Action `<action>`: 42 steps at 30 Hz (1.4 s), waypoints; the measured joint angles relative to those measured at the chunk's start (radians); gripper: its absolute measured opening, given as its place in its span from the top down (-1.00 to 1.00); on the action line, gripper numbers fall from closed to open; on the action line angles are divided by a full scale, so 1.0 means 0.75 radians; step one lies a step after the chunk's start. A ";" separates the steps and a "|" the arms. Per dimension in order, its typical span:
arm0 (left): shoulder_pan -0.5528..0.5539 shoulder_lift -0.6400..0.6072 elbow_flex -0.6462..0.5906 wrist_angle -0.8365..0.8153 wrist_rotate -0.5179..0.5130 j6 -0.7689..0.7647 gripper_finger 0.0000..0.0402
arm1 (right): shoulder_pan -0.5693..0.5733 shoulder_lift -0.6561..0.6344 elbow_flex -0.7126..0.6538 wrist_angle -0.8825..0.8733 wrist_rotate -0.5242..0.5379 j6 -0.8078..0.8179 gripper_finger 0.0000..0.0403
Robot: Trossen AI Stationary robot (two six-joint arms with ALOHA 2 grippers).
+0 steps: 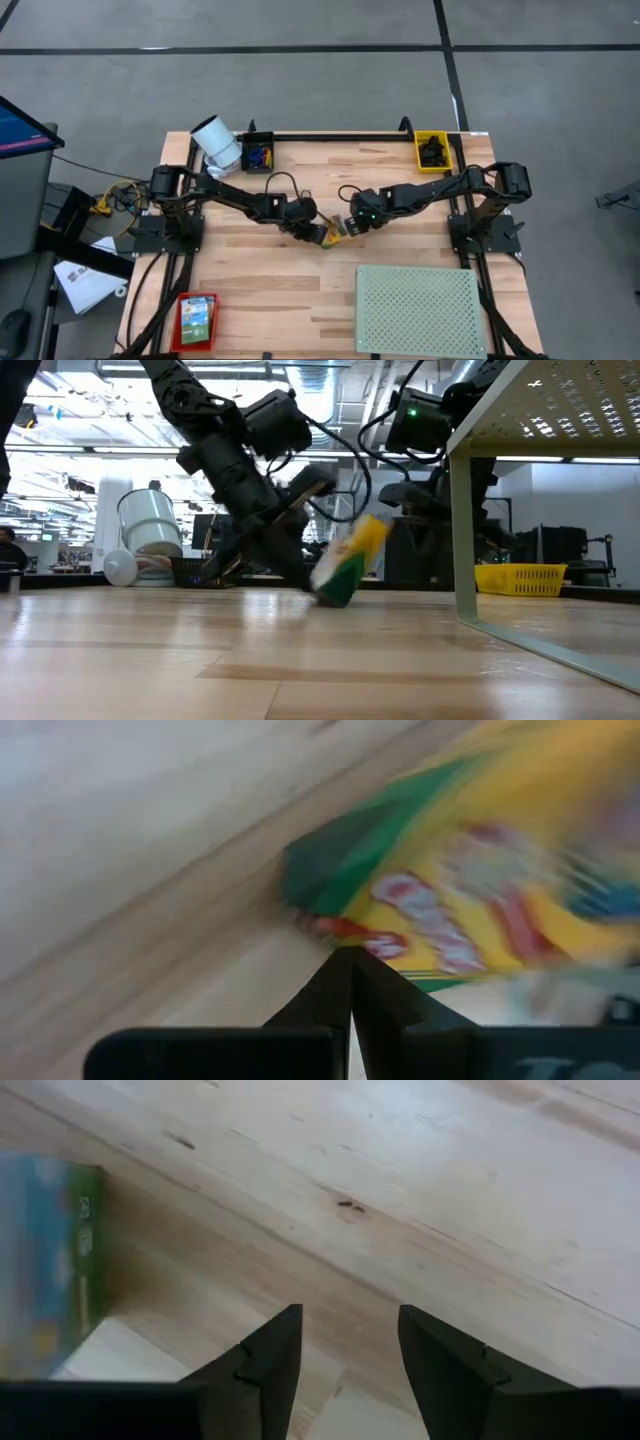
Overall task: Pick & Place Office Desk Supplies
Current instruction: Put the green crayon box into the orange bin
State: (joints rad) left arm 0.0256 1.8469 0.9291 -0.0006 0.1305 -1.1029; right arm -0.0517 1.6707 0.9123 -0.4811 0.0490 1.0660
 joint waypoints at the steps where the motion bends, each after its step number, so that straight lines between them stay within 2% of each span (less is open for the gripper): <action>1: -0.001 0.005 -0.004 -0.011 -0.001 -0.002 1.00 | 0.000 0.000 0.000 0.009 0.000 0.000 0.19; 12: -0.001 0.010 -0.008 -0.045 -0.012 -0.006 1.00 | 0.017 0.000 0.001 0.236 -0.075 0.026 0.19; 26: 0.000 -0.052 -0.004 0.132 -0.012 -0.041 1.00 | 0.014 -0.035 0.002 0.116 0.020 0.081 0.19; 31: 0.000 -0.053 -0.004 0.125 -0.046 -0.047 1.00 | 0.004 -0.035 0.002 0.015 0.062 0.074 0.19; 42: 0.000 -0.022 -0.002 0.144 -0.069 -0.074 1.00 | -0.012 -0.035 0.001 -0.017 0.086 0.036 0.19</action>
State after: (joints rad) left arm 0.0257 1.8302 0.9274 0.1077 0.0788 -1.1586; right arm -0.0605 1.6447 0.9131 -0.4939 0.1139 1.0932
